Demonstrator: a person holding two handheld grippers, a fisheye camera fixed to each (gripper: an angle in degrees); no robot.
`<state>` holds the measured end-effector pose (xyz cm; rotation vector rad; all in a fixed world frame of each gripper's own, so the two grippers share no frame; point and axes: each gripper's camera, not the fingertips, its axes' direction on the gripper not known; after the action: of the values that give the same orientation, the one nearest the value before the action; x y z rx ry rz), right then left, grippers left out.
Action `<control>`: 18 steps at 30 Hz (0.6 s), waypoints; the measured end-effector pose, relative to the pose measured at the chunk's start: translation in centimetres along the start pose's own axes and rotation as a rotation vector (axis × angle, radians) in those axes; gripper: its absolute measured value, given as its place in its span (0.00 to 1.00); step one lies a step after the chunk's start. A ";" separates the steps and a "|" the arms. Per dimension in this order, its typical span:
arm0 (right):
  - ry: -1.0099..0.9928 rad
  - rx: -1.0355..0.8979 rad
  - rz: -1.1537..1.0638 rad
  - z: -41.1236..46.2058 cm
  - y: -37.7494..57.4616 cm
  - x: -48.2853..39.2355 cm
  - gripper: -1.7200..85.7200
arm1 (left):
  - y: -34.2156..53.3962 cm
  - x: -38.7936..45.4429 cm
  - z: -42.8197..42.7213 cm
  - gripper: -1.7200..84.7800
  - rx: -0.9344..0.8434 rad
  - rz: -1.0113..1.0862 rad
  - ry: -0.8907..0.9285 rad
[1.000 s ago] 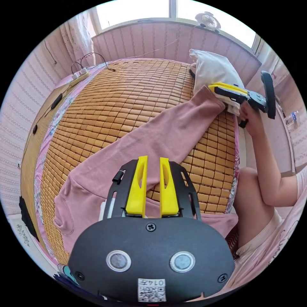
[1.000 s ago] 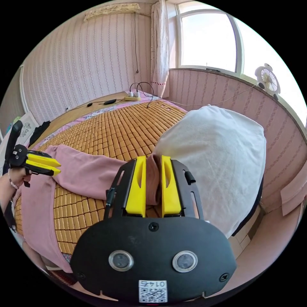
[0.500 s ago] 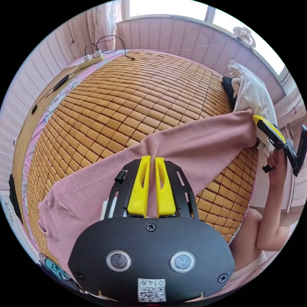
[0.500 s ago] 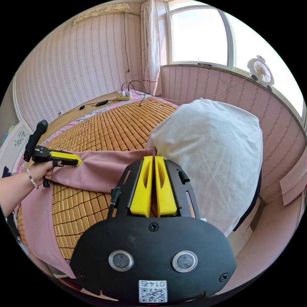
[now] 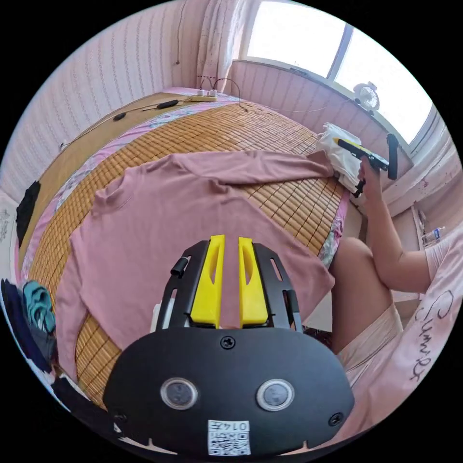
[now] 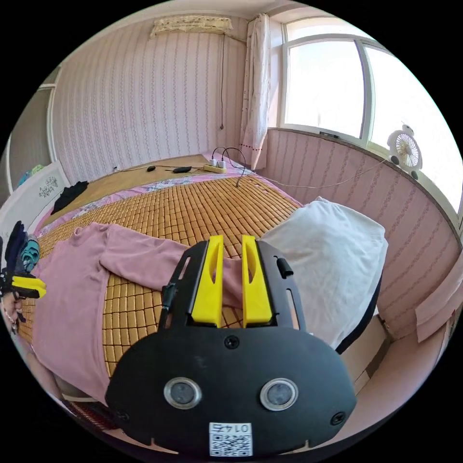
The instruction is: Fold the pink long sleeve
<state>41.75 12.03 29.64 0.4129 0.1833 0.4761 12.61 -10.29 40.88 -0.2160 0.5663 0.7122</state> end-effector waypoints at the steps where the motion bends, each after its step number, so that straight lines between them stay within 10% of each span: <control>1: -0.021 -0.022 -0.063 0.6 0.3 -3.0 0.09 | 4.3 -2.1 -1.6 0.08 -0.042 -0.081 -0.018; 11: -0.523 -0.428 -0.657 1.5 9.6 -33.1 0.10 | 24.6 -13.5 -11.7 0.09 0.027 -0.577 0.006; 18: -0.463 -0.573 -0.881 1.5 17.1 -42.5 0.12 | 26.8 -18.1 -14.0 0.10 0.002 -0.524 0.085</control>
<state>-1.99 5.00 41.51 -0.1466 -0.2234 -0.4407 -22.30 -5.73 39.43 -0.3771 0.5599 0.1954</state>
